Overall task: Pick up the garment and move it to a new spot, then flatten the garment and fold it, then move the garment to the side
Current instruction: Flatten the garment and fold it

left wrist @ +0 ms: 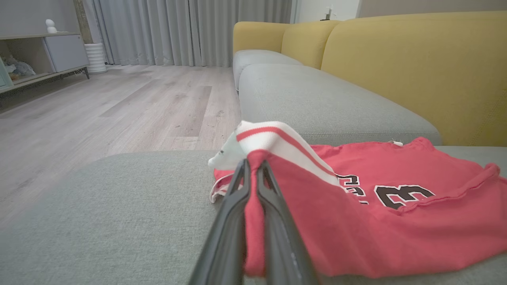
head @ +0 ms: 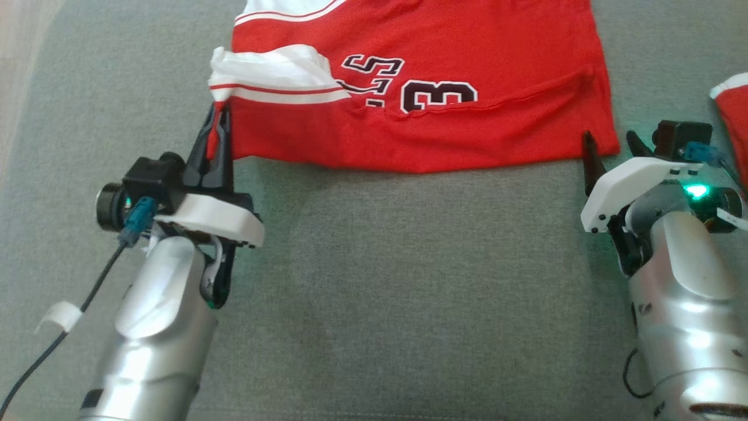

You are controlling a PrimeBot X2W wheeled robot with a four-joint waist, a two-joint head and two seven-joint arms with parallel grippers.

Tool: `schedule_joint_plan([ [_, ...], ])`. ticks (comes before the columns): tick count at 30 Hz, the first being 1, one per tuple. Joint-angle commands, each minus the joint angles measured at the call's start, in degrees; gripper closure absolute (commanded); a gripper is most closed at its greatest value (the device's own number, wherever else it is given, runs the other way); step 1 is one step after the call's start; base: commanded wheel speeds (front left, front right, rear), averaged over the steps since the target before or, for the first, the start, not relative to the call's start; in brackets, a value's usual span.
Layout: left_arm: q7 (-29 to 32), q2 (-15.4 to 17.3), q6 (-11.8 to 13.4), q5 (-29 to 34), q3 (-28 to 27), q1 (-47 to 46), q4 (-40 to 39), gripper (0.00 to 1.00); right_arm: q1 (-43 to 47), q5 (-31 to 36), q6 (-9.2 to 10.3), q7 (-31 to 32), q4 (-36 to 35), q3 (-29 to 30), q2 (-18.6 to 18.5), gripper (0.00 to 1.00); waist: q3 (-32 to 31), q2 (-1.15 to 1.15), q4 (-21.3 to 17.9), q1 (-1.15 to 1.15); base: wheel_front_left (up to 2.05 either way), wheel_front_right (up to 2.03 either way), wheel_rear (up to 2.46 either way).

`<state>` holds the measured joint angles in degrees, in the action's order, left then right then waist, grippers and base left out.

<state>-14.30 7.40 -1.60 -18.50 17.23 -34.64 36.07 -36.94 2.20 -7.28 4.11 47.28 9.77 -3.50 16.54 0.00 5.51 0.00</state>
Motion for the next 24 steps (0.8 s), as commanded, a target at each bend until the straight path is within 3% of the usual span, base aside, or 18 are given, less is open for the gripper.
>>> schedule_joint_plan([
  [1,-0.69,0.95,-0.37,0.66,-1.01,-0.83,-2.16,1.00,-2.20,1.32,-0.21,0.61,-0.07,-0.27,0.62,0.00,0.22,0.00,0.50,0.00,0.00,0.00,0.00],
  [4,-0.69,0.60,-0.54,0.86,-0.62,-0.74,-2.65,1.00,-3.63,3.72,-0.21,2.05,3.69,0.68,0.62,0.00,0.33,0.00,1.03,0.00,0.00,0.00,0.00],
  [5,-0.69,0.54,-0.59,0.91,-0.53,-0.68,-2.73,1.00,-3.97,4.27,-0.21,2.43,4.84,0.64,0.62,0.33,0.29,0.00,1.14,0.00,0.00,0.00,0.00],
  [6,-0.69,0.56,-0.65,0.93,-0.47,-0.58,-2.72,1.00,-4.26,4.87,-0.21,2.54,5.75,0.65,0.62,0.99,0.21,0.00,1.20,0.00,0.00,0.00,0.00],
  [18,0.08,3.29,-0.30,0.74,-0.55,2.77,1.52,1.00,-2.76,5.41,-0.21,-4.61,9.95,2.21,0.62,1.00,-4.40,0.00,-1.87,0.00,0.00,0.00,0.00],
  [24,2.10,5.97,0.23,0.34,-0.68,7.64,2.47,1.00,0.48,1.45,-0.21,-6.24,11.23,-0.10,0.62,1.00,-9.23,0.00,-4.37,0.00,0.00,0.00,0.00],
])
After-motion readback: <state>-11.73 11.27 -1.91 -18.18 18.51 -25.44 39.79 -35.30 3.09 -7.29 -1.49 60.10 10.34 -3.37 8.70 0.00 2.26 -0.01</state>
